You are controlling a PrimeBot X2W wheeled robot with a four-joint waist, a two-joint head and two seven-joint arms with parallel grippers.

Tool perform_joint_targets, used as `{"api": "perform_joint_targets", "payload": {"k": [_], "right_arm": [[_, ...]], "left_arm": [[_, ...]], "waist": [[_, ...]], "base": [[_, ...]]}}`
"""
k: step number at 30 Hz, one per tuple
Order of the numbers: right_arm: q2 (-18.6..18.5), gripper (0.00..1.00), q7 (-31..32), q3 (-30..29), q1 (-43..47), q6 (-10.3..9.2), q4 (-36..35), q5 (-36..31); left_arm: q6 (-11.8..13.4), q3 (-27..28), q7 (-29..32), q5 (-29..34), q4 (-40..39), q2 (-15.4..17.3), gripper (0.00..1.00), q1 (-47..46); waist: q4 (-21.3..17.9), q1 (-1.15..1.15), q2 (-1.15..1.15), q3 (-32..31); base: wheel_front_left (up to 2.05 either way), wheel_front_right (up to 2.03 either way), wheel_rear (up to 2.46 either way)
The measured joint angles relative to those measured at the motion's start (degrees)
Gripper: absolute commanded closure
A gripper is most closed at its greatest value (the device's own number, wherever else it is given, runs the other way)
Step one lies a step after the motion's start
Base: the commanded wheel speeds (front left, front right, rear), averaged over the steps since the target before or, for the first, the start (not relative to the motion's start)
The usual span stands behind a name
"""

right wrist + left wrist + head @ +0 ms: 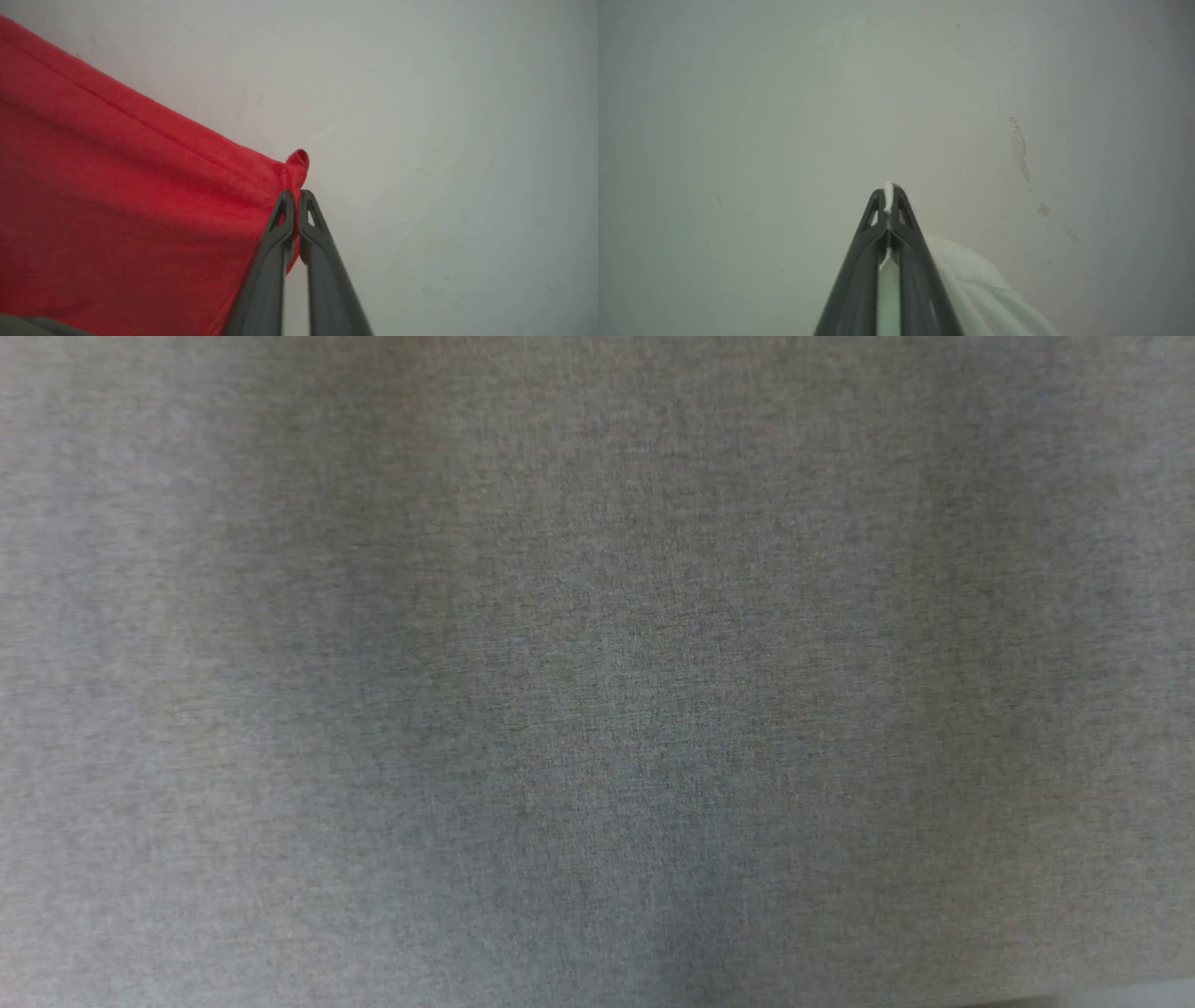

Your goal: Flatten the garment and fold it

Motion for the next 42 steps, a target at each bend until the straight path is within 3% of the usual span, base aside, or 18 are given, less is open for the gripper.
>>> {"api": "perform_joint_targets", "payload": {"k": [8,16,21,27,33,42], "right_arm": [[0.10,1.00,-4.44,4.24,9.68,0.00,7.09,4.16],[-1.52,1.00,-5.47,8.32,25.55,0.00,8.59,11.78],[-3.28,1.00,-4.32,9.72,36.52,0.00,6.98,15.58],[-4.41,1.00,-3.26,8.86,48.21,0.00,2.88,18.36],[-5.14,1.00,-0.78,6.93,58.40,0.00,-1.01,18.63],[-4.22,1.00,4.31,1.71,73.45,0.00,-6.28,16.68]], "left_arm": [[-1.87,-3.36,-0.51,1.92,6.37,1.49,1.00,15.16],[-2.43,-6.71,4.27,1.04,8.67,1.22,1.00,35.74],[-3.34,-9.33,11.34,-1.09,5.52,1.19,1.00,51.13],[-3.21,-10.58,19.95,-4.74,-3.70,3.02,1.00,69.00],[0.25,-11.01,25.98,-7.08,-14.29,4.70,1.00,84.23],[4.58,-10.78,27.62,-9.77,-22.94,5.14,1.00,100.56]], "waist": [[0.65,-0.01,0.00,-0.73],[2.31,-0.02,0.00,-6.67],[3.30,-0.03,0.00,-11.77],[4.36,-0.04,0.00,-17.84],[5.39,-0.04,0.00,-22.70],[6.90,-0.03,0.00,-26.55]], "base": [[0.00,0.00,0.00],[0.00,0.00,0.00],[0.00,0.00,0.00],[0.00,0.00,0.00],[0.00,0.00,0.00],[0.00,0.00,0.00]]}}
